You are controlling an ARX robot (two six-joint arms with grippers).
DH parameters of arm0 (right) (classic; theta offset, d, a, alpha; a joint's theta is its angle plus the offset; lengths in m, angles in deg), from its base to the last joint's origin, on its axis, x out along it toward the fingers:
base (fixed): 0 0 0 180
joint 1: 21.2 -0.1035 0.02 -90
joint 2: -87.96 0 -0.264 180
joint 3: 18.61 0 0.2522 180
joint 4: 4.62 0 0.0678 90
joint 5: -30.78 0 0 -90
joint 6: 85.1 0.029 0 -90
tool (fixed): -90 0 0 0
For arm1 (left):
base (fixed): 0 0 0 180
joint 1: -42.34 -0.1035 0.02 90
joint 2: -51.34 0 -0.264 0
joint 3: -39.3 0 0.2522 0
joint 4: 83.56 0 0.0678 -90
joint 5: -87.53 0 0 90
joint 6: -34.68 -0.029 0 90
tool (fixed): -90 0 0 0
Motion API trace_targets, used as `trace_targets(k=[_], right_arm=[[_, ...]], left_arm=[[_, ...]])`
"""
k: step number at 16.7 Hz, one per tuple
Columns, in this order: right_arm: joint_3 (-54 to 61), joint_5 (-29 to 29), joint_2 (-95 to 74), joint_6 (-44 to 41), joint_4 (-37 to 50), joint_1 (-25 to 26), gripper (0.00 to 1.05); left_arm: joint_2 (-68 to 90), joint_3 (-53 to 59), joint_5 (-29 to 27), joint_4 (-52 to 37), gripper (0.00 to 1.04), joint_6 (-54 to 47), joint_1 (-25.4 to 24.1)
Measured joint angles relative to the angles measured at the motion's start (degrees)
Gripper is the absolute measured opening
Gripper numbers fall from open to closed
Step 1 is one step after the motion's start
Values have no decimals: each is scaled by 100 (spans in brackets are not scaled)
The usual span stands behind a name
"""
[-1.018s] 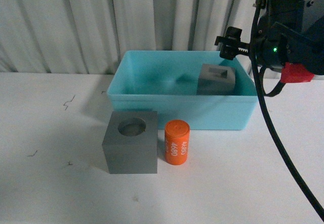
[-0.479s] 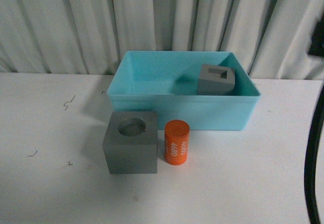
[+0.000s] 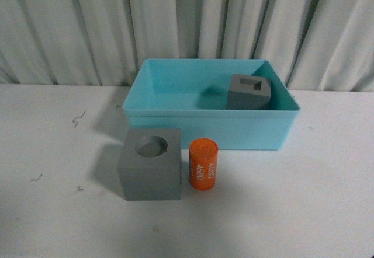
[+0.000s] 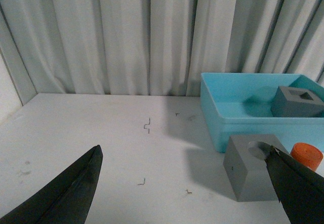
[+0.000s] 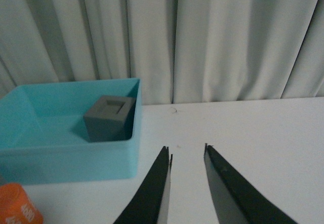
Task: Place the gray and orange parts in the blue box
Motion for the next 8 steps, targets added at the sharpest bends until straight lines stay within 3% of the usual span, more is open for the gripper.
trace_targets(k=[2, 3, 6, 8], right_arm=[[350, -181, 590, -55, -400, 103, 6], [426, -227, 905, -83, -549, 168, 2], [693, -638, 1788, -90, -1200, 675, 2], [789, -695, 2420, -92, -1685, 682, 2]], left_arm=[[0, 0, 0, 0, 98, 0, 0], [0, 0, 0, 0, 98, 0, 0], [0, 0, -2, 0, 98, 0, 0], [0, 0, 0, 0, 98, 0, 0]])
